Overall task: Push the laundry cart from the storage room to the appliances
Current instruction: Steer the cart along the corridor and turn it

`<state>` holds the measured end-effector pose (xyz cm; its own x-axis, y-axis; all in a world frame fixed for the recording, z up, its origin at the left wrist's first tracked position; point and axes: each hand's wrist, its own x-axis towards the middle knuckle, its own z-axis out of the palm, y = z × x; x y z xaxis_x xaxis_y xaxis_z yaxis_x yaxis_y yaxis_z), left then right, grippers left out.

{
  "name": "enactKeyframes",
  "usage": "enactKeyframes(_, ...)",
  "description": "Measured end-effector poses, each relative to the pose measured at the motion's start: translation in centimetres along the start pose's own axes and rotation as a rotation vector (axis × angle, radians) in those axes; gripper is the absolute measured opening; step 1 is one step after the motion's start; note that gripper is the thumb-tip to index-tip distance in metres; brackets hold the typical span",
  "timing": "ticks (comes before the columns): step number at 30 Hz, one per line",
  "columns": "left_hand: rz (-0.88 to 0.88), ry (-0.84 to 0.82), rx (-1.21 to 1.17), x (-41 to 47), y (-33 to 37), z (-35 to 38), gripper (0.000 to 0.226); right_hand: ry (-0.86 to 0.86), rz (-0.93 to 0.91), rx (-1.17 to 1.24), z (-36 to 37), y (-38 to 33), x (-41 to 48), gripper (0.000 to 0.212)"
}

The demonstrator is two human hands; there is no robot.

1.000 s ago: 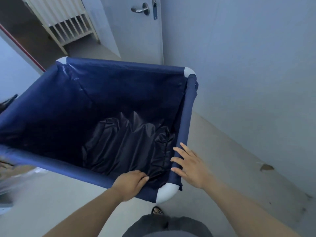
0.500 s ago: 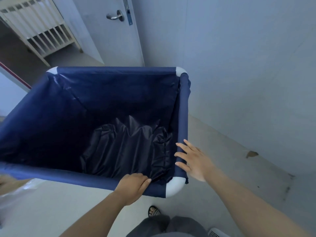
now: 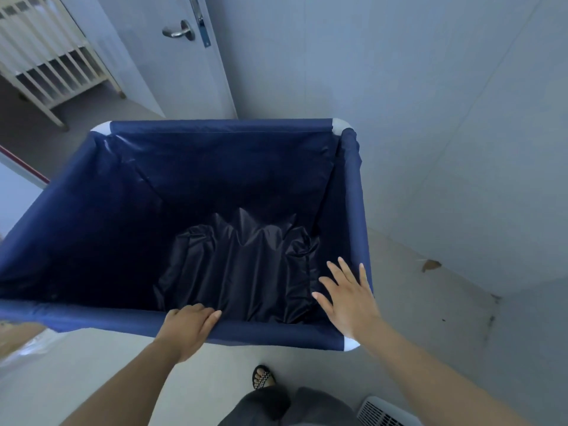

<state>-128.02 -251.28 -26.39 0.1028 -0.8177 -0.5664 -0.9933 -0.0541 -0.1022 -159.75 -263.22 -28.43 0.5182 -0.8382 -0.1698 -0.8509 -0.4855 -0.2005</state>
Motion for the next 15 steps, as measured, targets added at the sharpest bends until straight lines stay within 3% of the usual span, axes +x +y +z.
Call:
enactKeyframes(7, 0.165, 0.091, -0.170, 0.4, 2.0, -0.6, 0.033, -0.110, 0.042, 0.108, 1.0, -2.6, -2.0, 0.057)
enactKeyframes(11, 0.249, 0.061, -0.108, 1.6, 1.3, -0.4, 0.030, -0.078, 0.080, 0.232, 1.3, -4.7, -2.4, 0.049)
enactKeyframes(15, 0.292, 0.107, -0.193, 1.1, -1.3, 0.2, 0.034, -0.091, 0.142, 0.282, 1.2, -7.7, -1.8, 0.042)
